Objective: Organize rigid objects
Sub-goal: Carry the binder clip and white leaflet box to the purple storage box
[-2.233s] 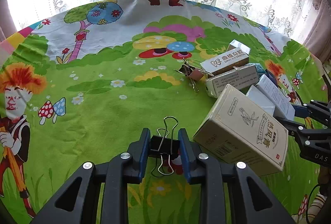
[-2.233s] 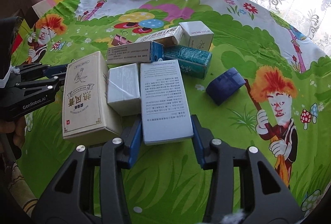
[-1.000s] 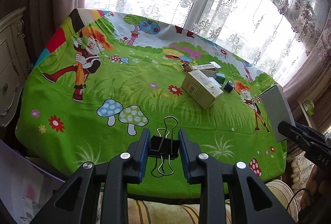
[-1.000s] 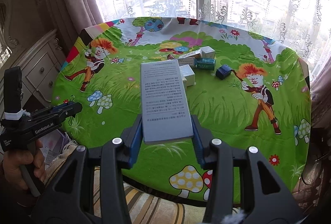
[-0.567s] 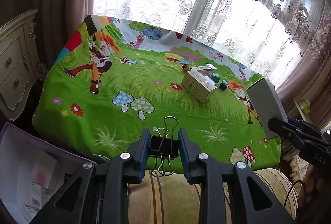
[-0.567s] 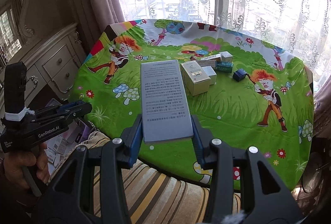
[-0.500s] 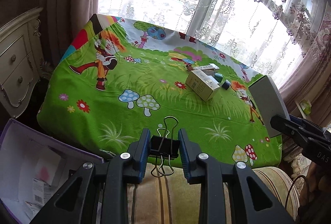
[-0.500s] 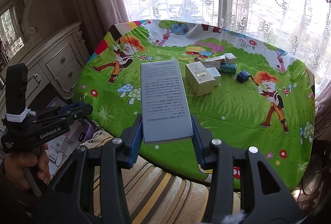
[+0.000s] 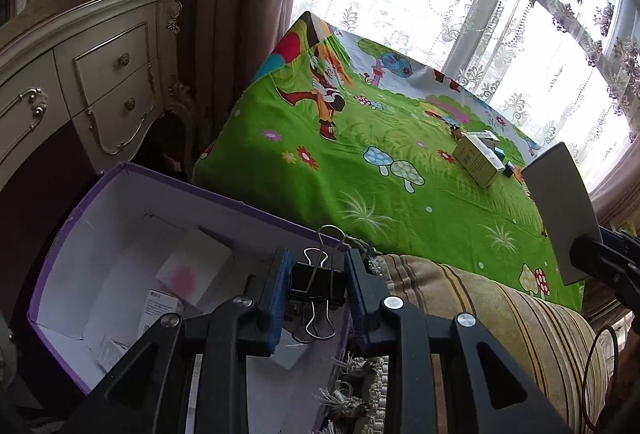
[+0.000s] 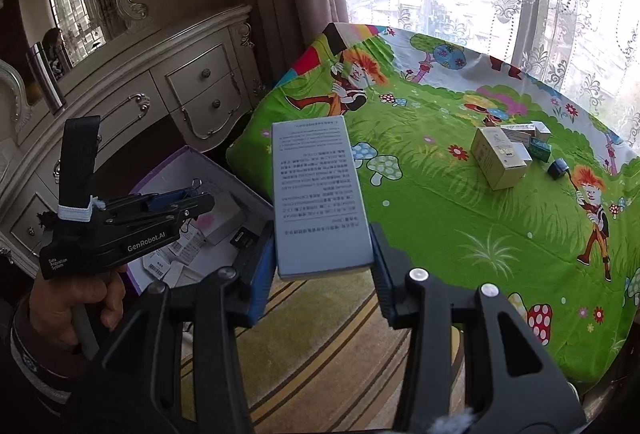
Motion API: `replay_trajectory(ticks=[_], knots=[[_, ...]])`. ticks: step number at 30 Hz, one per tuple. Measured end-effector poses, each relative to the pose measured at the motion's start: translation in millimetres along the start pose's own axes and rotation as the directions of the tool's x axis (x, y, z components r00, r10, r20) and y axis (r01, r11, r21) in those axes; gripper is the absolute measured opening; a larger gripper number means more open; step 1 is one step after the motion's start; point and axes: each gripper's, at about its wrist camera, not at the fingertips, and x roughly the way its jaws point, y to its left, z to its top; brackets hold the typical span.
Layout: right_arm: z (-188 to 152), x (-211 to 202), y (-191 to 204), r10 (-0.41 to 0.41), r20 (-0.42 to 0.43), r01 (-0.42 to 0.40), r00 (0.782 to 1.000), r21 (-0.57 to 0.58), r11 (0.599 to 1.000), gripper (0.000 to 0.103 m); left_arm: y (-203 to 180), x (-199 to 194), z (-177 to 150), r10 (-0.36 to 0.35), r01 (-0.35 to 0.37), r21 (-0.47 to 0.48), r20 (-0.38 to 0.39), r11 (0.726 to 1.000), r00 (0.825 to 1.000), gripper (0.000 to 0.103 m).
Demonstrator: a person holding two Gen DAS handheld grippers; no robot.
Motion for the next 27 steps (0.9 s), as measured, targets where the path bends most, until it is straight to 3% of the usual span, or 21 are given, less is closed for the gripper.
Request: replay_trajectory(ticks=[12, 27], knots=[[-8, 35, 80, 0.092, -0.09, -0.105, 0.992, -0.152, 0.983, 0.048, 81, -12, -21, 0.129, -0.132, -0.141, -0.024, 0.981, 0.991, 0.029], [-16, 85, 145, 0.139, -0.224, -0.199, 0.964, -0.268, 0.943, 0.048, 122, -9, -35, 0.191, -0.201, -0.223, -0.069, 0.954, 0.979, 0.029]])
